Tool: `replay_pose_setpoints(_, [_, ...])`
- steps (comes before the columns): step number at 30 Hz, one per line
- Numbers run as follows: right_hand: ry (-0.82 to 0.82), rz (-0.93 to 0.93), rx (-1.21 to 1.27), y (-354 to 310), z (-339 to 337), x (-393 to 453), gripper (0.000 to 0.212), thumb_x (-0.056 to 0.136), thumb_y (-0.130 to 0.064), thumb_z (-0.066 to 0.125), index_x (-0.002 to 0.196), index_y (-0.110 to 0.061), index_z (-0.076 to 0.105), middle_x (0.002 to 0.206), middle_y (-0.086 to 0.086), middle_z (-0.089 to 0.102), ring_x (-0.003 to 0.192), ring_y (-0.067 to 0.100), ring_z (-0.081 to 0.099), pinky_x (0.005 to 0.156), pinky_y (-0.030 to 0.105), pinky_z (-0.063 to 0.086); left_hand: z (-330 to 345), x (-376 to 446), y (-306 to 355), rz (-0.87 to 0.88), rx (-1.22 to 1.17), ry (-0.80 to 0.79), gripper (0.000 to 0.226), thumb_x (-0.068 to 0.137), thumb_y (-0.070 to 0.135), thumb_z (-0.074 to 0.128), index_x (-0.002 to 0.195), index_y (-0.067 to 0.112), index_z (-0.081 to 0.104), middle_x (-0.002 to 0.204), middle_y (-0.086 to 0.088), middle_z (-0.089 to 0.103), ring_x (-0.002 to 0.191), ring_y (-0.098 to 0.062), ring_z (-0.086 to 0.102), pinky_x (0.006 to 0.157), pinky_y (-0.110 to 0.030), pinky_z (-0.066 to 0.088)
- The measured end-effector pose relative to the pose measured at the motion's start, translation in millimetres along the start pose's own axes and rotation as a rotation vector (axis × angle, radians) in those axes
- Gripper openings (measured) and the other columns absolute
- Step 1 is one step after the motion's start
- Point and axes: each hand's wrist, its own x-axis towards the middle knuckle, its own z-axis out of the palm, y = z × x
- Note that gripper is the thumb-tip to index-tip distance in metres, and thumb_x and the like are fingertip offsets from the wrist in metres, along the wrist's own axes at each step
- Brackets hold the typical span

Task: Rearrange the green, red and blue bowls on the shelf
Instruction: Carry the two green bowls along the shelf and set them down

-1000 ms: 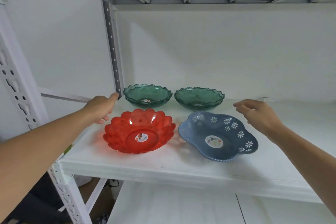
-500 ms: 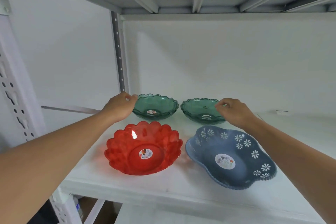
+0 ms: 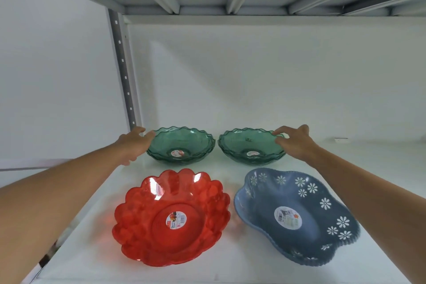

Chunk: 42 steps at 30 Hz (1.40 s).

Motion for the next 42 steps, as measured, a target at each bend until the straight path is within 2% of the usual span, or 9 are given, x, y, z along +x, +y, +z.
replay_pose_setpoints(3, [-0.058, 0.018, -0.015, 7.6, 1.9, 17.3, 0.029, 0.104, -0.039, 0.053, 0.128, -0.042, 0.068, 0.139, 0.008, 0.026, 0.087, 0.034, 0.07, 0.093, 0.044, 0.059, 4.5, 9.1, 0.1, -0.069, -0.008, -0.018, 0.076, 0.089, 0.077, 0.036, 0.156, 0.041, 0.028, 0.125, -0.005, 0.056, 0.089, -0.027, 0.069, 0.067, -0.032, 0.055])
replay_pose_setpoints(6, [-0.129, 0.036, -0.022, 16.0, 7.8, 31.6, 0.025, 0.107, -0.037, 0.052, 0.127, -0.036, 0.067, 0.128, 0.012, 0.042, 0.073, 0.026, 0.066, 0.073, 0.034, 0.056, 12.4, 14.8, -0.1, -0.122, -0.069, -0.083, 0.071, 0.092, 0.071, 0.039, 0.155, 0.04, 0.029, 0.121, -0.006, 0.061, 0.084, -0.027, 0.072, 0.075, -0.035, 0.058])
replay_pose_setpoints(11, [-0.221, 0.181, 0.266, 25.6, 20.2, 43.5, 0.022, 0.106, -0.014, 0.058, 0.123, -0.017, 0.072, 0.103, 0.007, 0.065, 0.068, 0.02, 0.06, 0.064, 0.033, 0.06, 24.3, 25.4, 4.6, -0.06, -0.184, -0.038, 0.07, 0.101, 0.044, 0.049, 0.162, 0.037, 0.017, 0.142, -0.008, 0.056, 0.065, -0.029, 0.079, 0.053, -0.026, 0.049])
replay_pose_setpoints(16, [-0.27, 0.312, 0.479, 27.4, 25.7, 48.3, 0.012, 0.102, 0.003, 0.065, 0.107, 0.007, 0.075, 0.101, 0.021, 0.073, 0.078, 0.028, 0.072, 0.08, 0.043, 0.068, 29.7, 29.9, 9.6, -0.122, -0.34, -0.175, 0.057, 0.099, 0.009, 0.049, 0.147, 0.041, 0.044, 0.104, -0.01, 0.076, 0.071, -0.032, 0.079, 0.053, -0.032, 0.061])
replay_pose_setpoints(19, [-0.225, 0.314, 0.482, 29.2, 27.0, 52.8, 0.012, 0.103, 0.0, 0.065, 0.106, 0.005, 0.076, 0.099, 0.017, 0.067, 0.077, 0.027, 0.07, 0.063, 0.035, 0.068, 32.8, 34.1, 13.3, -0.106, -0.371, -0.157, 0.048, 0.099, 0.005, 0.052, 0.137, 0.035, 0.049, 0.1, -0.017, 0.075, 0.063, -0.03, 0.078, 0.056, -0.034, 0.062])
replay_pose_setpoints(24, [-0.087, 0.317, 0.523, 35.5, 19.7, 57.7, 0.008, 0.103, -0.003, 0.066, 0.1, -0.001, 0.073, 0.103, 0.015, 0.062, 0.077, 0.031, 0.072, 0.085, 0.047, 0.069, 34.3, 38.1, 25.4, -0.023, -0.367, -0.131, 0.042, 0.099, 0.005, 0.045, 0.13, 0.033, 0.048, 0.088, -0.021, 0.077, 0.059, -0.029, 0.076, 0.059, -0.034, 0.058])
replay_pose_setpoints(30, [0.02, 0.334, 0.557, 52.0, -16.3, 46.2, 0.011, 0.096, -0.004, 0.076, 0.104, 0.002, 0.072, 0.099, 0.015, 0.067, 0.071, 0.03, 0.073, 0.071, 0.038, 0.069, 33.2, 28.0, 53.7, 0.053, -0.386, -0.165, 0.039, 0.097, 0.003, 0.045, 0.121, 0.035, 0.049, 0.083, -0.019, 0.078, 0.061, -0.028, 0.077, 0.058, -0.033, 0.057])
replay_pose_setpoints(34, [0.042, 0.338, 0.543, 71.0, -38.5, 35.0, 0.004, 0.098, -0.005, 0.073, 0.096, -0.001, 0.074, 0.095, 0.014, 0.064, 0.068, 0.031, 0.07, 0.088, 0.049, 0.068, 39.6, 9.5, 77.0, 0.091, -0.374, -0.174, 0.038, 0.095, 0.002, 0.045, 0.098, 0.039, 0.052, 0.066, -0.009, 0.077, 0.057, -0.026, 0.076, 0.057, -0.032, 0.056])
replay_pose_setpoints(42, [0.066, 0.267, 0.512, 137.3, -80.6, 31.5, 0.025, 0.101, -0.016, 0.06, 0.117, -0.015, 0.079, 0.097, 0.009, 0.073, 0.064, 0.032, 0.075, 0.081, 0.05, 0.07, 88.1, -37.0, 134.1, 0.093, -0.387, -0.172, 0.045, 0.094, 0.0, 0.044, 0.124, 0.034, 0.047, 0.073, -0.015, 0.078, 0.055, -0.029, 0.074, 0.058, -0.032, 0.055])
